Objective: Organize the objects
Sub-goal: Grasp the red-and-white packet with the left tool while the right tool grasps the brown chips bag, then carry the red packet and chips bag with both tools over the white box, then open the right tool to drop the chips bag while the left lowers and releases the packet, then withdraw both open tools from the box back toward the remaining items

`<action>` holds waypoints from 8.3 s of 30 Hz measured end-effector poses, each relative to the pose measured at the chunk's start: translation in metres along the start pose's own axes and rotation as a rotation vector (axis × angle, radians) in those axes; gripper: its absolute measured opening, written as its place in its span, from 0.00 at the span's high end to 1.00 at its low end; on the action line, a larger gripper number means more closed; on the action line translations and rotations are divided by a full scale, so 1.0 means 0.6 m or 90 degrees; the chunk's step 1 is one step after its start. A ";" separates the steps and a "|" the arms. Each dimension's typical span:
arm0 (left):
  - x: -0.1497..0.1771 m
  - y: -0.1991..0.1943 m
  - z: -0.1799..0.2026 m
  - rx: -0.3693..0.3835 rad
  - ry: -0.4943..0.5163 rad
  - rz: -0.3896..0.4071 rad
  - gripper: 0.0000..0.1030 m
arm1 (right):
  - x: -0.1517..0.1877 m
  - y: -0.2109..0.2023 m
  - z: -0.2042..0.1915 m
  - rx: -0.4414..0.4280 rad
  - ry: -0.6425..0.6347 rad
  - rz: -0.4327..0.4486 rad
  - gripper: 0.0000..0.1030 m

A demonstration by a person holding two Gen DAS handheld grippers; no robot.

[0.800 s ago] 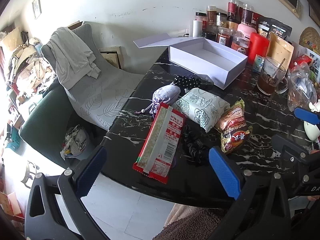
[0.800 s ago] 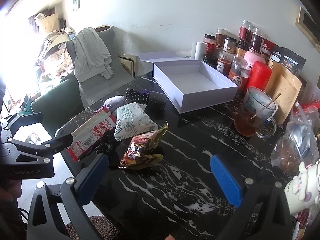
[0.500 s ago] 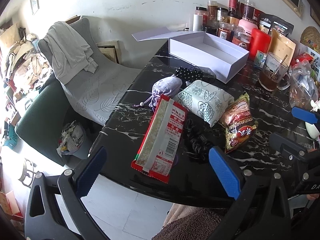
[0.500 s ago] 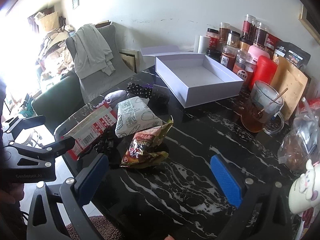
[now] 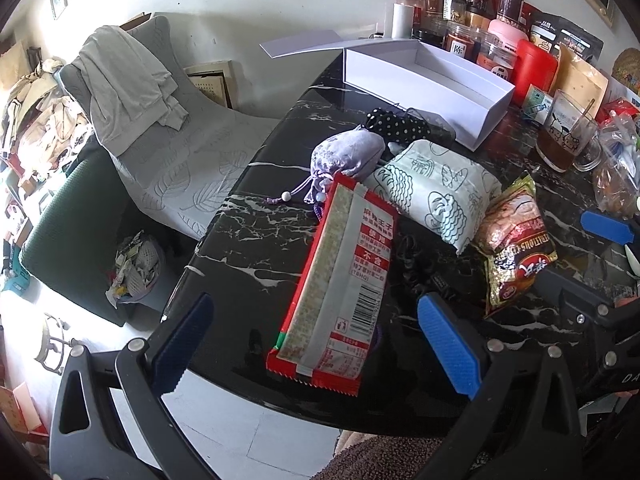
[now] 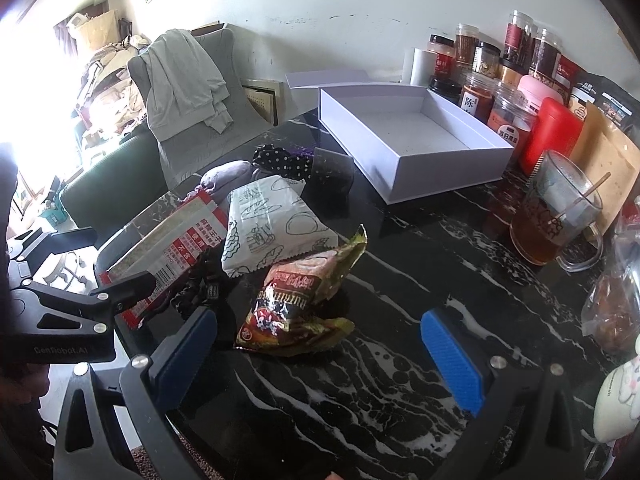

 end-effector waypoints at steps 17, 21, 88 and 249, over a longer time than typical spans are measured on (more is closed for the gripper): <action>-0.001 0.095 0.033 0.033 0.016 -0.049 0.05 | -0.006 0.066 -0.009 -0.019 -0.032 -0.045 0.13; 0.003 0.095 0.043 0.064 -0.001 -0.040 0.12 | -0.004 0.071 -0.007 -0.030 -0.031 -0.050 0.23; -0.068 -0.128 0.161 0.162 0.100 0.113 0.91 | 0.012 -0.116 0.094 -0.021 -0.008 0.081 0.46; -0.380 -0.136 0.126 0.089 0.148 0.184 0.21 | -0.266 -0.140 0.127 0.136 -0.027 0.135 0.28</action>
Point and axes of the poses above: each gripper's, at about its wrist camera, not at the fingertips, and y roughly the way its jaws point, z to its right, x to its underside, the point moved 1 cm from there along y, roughly the way its jaws point, and after that the axes turned 2 degrees about z, right-handed, at the moved point
